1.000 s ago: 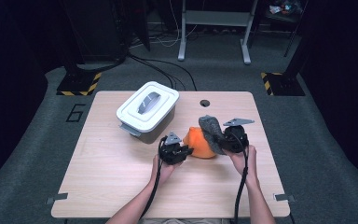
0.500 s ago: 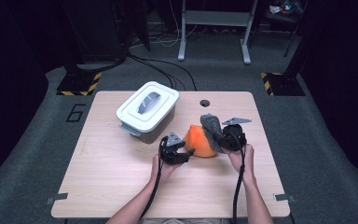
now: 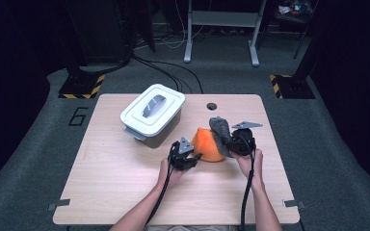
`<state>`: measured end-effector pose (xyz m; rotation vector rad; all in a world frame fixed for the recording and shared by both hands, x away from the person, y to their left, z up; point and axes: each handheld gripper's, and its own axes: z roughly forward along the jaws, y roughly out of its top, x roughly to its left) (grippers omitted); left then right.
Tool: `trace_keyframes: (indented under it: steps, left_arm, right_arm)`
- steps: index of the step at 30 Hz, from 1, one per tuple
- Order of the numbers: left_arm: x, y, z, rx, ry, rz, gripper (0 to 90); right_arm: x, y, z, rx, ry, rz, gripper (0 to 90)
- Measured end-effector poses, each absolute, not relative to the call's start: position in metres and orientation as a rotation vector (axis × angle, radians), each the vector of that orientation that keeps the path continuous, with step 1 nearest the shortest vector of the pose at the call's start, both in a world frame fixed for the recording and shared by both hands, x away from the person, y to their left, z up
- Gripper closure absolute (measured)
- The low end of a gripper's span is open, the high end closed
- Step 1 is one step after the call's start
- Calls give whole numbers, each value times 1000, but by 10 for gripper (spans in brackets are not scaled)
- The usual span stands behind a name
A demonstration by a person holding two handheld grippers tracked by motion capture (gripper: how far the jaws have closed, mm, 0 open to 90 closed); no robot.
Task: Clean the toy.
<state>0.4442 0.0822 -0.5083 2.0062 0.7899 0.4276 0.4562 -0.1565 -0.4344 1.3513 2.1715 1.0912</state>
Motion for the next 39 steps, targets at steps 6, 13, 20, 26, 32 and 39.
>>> trace_keyframes:
  steps: [6, 13, 20, 26, 32, 39]
  left_arm:
    - [443, 86, -505, 1973, 804, 373, 757]
    - [437, 86, -496, 1952, 824, 303, 766]
    - [434, 86, -490, 1928, 856, 271, 766]
    - [428, 85, -488, 1926, 859, 241, 765]
    - [432, 86, -493, 1921, 891, 231, 760]
    - [434, 86, -495, 1922, 893, 247, 745]
  right_arm:
    - [451, -163, -429, 1356, 2152, 1158, 750]
    - [439, -167, -414, 1329, 2140, 1208, 750]
    - [424, -155, -395, 1263, 2163, 1296, 750]
    - [428, -133, -401, 1219, 2231, 1240, 748]
    - [436, -118, -417, 1198, 2220, 1094, 748]
    - [439, -119, -418, 1205, 2203, 1070, 746]
